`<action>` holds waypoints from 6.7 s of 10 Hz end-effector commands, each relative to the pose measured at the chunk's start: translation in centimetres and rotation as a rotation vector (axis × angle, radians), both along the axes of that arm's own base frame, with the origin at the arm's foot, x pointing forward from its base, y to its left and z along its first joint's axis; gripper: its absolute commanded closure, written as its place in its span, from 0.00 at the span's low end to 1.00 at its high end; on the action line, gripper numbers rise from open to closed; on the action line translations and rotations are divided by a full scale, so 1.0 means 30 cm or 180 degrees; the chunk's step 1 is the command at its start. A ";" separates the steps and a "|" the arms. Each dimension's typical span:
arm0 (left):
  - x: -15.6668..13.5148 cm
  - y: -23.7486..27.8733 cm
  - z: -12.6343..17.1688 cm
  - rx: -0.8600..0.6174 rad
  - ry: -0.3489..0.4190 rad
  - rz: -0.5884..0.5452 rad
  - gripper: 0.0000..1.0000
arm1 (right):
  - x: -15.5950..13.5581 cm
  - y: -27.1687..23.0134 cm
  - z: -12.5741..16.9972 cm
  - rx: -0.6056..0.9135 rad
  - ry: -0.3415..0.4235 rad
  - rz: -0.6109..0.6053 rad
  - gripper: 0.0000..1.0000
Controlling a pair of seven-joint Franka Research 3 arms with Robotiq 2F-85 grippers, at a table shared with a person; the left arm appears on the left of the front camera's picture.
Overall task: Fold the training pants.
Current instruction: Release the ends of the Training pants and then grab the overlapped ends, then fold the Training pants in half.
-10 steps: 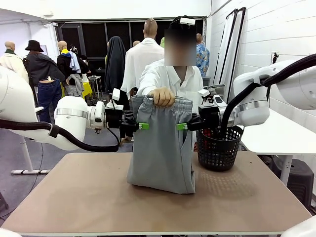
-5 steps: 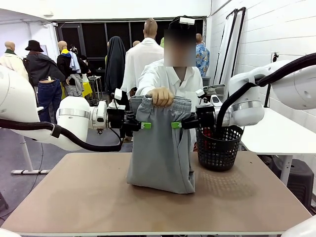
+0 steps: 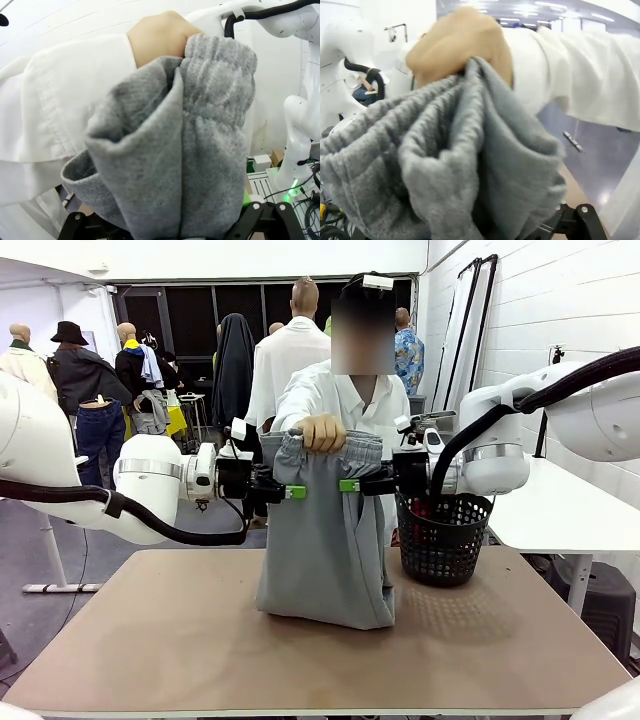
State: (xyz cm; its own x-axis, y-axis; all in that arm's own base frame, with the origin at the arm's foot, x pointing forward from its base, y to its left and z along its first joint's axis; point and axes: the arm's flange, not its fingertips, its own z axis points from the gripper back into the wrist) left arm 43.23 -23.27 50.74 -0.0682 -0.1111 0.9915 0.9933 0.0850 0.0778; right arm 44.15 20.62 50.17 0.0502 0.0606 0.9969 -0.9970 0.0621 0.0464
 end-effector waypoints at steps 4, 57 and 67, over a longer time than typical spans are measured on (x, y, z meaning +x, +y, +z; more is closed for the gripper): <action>0.015 0.007 0.011 -0.0166 0.0024 0.0069 0.29 | 0.041 0.020 0.019 0.0178 -0.0182 0.0324 0.18; 0.000 0.005 0.015 -0.0151 0.0110 -0.0032 1.00 | 0.067 -0.059 0.053 -0.0180 -0.0058 0.0337 1.00; -0.012 0.035 0.031 -0.0159 0.0153 -0.0021 1.00 | 0.072 -0.024 0.037 -0.0104 0.0054 0.0426 1.00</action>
State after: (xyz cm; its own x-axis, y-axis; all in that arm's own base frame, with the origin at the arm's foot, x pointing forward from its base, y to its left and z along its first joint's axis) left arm 43.26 -22.98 51.07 -0.0326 -0.0667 0.9972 0.9961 0.0795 0.0379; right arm 46.30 19.14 51.21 0.0356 0.1271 0.9912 -0.9976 -0.0550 0.0429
